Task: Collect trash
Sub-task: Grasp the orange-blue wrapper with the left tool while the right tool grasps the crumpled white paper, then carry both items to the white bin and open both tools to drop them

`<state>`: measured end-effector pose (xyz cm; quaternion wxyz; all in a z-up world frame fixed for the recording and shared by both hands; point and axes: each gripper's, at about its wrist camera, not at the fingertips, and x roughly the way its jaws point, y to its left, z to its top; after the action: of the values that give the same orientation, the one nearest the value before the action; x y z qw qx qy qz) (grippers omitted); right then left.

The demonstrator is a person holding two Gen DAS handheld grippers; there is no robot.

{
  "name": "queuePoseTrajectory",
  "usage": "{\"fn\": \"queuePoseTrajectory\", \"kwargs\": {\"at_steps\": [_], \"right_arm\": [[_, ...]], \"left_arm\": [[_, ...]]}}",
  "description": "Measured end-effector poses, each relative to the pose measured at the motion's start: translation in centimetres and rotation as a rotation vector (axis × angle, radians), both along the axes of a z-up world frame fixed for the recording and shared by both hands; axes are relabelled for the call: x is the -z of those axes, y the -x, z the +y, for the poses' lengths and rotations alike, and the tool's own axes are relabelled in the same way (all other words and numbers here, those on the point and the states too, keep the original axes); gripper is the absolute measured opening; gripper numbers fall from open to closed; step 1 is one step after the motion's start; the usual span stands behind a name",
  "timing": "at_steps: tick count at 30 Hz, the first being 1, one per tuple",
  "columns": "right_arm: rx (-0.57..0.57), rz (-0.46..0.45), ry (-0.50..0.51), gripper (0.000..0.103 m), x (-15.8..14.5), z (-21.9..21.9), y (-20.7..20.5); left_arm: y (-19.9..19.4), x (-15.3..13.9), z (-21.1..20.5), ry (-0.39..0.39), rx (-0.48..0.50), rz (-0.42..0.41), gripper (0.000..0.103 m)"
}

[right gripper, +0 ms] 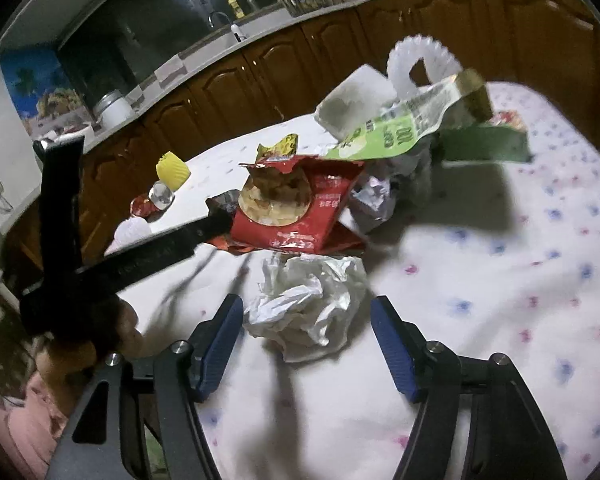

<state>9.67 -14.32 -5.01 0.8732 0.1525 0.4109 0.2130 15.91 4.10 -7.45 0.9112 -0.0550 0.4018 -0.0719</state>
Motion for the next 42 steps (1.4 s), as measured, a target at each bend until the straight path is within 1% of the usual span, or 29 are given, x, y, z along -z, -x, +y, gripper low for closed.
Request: {"fn": "queuePoseTrajectory", "kwargs": {"at_steps": [1, 2, 4, 6, 7, 11, 14, 19, 23, 30, 36, 42], "right_arm": [[-0.008, 0.004, -0.003, 0.051, 0.1, 0.0, -0.1], [-0.013, 0.001, -0.001, 0.047, 0.0, 0.1, 0.0], [-0.02, -0.018, 0.001, 0.033, -0.2, -0.2, 0.5], [-0.028, -0.023, -0.014, 0.028, -0.4, -1.0, 1.1], [-0.031, -0.024, -0.019, 0.027, -0.6, -1.4, 1.5], [-0.014, -0.039, -0.039, 0.025, -1.3, -3.6, 3.2], [0.018, -0.054, -0.044, 0.025, -1.8, -5.6, 4.6], [0.095, -0.065, -0.052, 0.025, -2.2, -8.4, 6.0], [0.165, -0.075, -0.056, 0.025, -2.8, -10.9, 6.5], [0.285, -0.084, -0.053, 0.025, -3.7, -16.1, 7.6], [0.358, -0.095, -0.036, 0.025, -4.4, -19.4, 8.3], [0.422, -0.103, -0.013, 0.025, -4.8, -22.9, 8.4]], "left_arm": [[0.0, 0.1, 0.0, -0.001, 0.003, 0.006, 0.012], [0.1, 0.2, -0.1, -0.001, 0.001, 0.007, 0.005], [0.7, -0.1, 0.1, 0.01, -0.003, -0.011, 0.004], [1.4, -0.5, 0.2, 0.017, -0.007, -0.027, 0.003], [1.8, -0.7, 0.3, 0.024, -0.01, -0.033, 0.003], [3.9, -2.3, 0.2, 0.048, -0.008, -0.066, 0.003], [5.4, -4.0, -0.7, 0.064, 0.015, -0.099, 0.003], [6.5, -6.6, -3.4, 0.098, 0.082, -0.148, 0.003], [6.8, -7.8, -6.2, 0.113, 0.153, -0.157, 0.003], [6.1, -7.8, -12.3, 0.123, 0.273, -0.128, 0.003], [5.9, -7.1, -16.6, 0.122, 0.355, -0.099, 0.003], [5.2, -7.1, -20.8, 0.11, 0.432, -0.083, 0.003]]}}
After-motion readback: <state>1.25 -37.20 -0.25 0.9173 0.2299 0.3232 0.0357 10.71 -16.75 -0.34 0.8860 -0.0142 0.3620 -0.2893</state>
